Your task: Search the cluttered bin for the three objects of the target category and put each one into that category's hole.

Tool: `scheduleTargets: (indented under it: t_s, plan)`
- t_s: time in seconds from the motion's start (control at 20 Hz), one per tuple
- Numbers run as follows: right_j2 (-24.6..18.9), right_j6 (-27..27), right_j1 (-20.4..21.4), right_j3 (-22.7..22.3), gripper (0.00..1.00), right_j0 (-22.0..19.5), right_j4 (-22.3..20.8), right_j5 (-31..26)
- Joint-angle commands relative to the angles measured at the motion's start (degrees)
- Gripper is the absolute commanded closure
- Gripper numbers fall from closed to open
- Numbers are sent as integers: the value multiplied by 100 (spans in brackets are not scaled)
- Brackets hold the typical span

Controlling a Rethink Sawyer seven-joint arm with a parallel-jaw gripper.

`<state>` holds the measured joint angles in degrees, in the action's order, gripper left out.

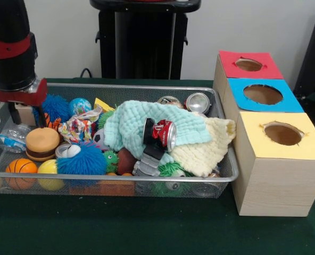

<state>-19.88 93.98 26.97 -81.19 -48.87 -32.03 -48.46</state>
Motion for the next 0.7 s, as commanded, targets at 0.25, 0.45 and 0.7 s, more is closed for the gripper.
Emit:
scheduleTargets:
  t_s: [0.25,0.45,0.7]
  plan:
    - [19,-221,-492,150,0,15,-239,362]
    - [-6,-413,-517,191,0,-96,-256,311]
    - [-85,-837,-497,279,0,-319,-270,135]
